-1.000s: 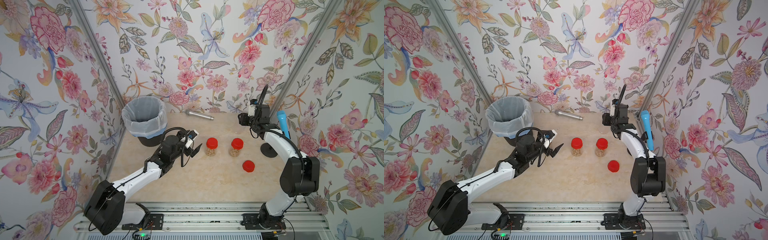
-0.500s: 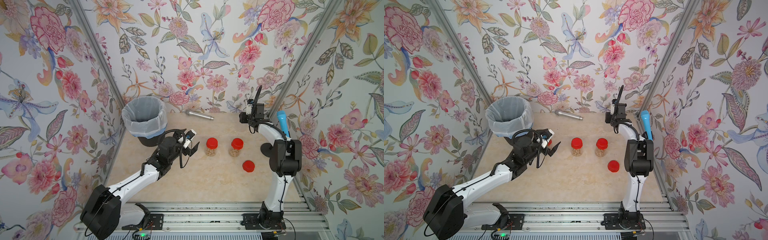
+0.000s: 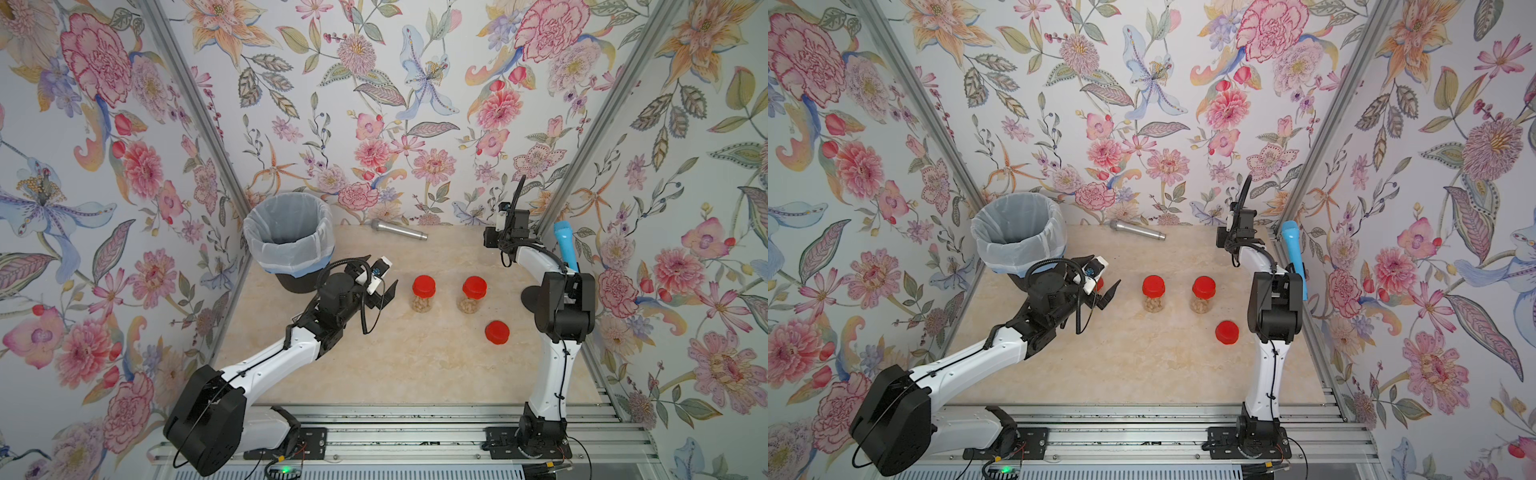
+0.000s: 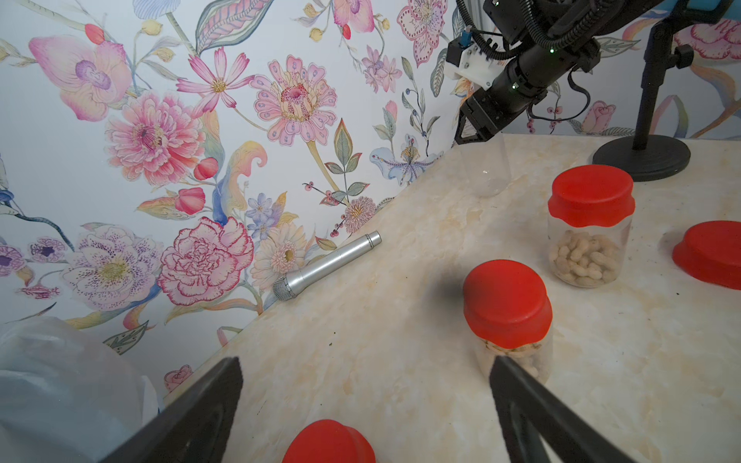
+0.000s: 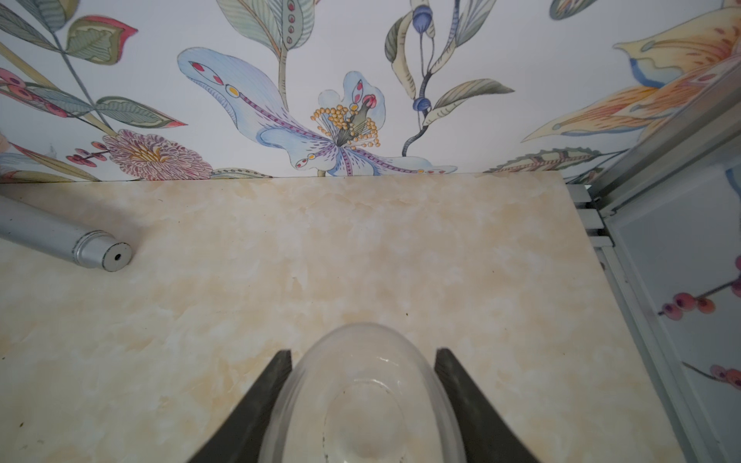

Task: Empty moldy peanuts from jars
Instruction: Place the jar at the center of the board.

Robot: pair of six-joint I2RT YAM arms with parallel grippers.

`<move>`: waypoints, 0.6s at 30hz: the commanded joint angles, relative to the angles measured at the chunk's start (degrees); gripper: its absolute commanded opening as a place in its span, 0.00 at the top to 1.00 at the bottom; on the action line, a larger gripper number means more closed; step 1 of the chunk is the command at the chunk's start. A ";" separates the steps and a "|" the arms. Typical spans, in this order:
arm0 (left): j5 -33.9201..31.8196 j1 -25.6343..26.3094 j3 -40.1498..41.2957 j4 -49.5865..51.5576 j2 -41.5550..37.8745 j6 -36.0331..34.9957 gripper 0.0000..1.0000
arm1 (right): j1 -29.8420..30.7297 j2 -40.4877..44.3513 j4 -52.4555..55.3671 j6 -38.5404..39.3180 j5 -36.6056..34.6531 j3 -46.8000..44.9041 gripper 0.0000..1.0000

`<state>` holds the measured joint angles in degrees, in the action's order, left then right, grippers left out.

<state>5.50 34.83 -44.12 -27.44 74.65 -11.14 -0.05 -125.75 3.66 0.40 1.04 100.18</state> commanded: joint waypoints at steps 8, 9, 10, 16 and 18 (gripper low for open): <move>-2.29 -0.10 -0.97 -5.81 1.94 2.33 0.00 | -0.47 -2.02 -0.72 -0.49 0.54 0.06 0.49; -2.65 -0.11 -0.97 -6.49 1.99 2.39 0.00 | -0.47 -1.88 -0.76 -0.49 0.46 -0.06 0.47; -3.42 -0.11 -0.73 -7.48 2.05 2.92 0.00 | -0.55 -1.86 -0.76 -0.49 0.38 -0.20 0.46; -5.15 -0.55 -0.51 -10.22 2.60 5.06 0.00 | -0.71 -1.16 -1.05 -0.72 0.26 -1.32 0.31; -5.32 -0.57 -0.79 -10.22 3.15 5.54 0.00 | -0.69 -0.77 -1.02 -0.87 -0.22 -1.55 0.25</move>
<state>1.85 34.61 -44.12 -35.18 76.64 -8.03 -0.36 -126.48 2.74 -0.45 1.13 99.63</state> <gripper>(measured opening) 0.996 0.736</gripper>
